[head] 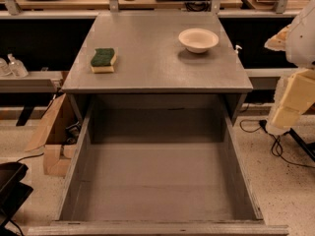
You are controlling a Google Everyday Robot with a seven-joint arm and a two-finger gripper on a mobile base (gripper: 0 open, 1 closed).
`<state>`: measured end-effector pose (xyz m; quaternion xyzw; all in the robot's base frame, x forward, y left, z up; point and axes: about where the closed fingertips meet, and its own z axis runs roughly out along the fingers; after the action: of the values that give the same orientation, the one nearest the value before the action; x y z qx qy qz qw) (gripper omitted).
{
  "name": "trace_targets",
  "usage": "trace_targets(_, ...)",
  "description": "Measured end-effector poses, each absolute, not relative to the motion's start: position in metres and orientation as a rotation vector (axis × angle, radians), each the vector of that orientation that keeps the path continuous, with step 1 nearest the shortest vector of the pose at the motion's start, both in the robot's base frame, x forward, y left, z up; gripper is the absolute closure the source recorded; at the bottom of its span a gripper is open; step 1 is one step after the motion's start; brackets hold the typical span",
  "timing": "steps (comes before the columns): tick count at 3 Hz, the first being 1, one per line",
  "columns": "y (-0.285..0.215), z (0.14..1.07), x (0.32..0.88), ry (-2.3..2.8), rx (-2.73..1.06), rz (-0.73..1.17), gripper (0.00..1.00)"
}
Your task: Place sponge into top drawer
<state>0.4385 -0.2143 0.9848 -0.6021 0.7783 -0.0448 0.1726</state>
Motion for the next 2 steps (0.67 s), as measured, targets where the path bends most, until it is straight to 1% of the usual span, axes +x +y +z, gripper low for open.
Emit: trace_targets(2,-0.2115,0.9847,0.4460,2.189,-1.697,-0.124,0.00)
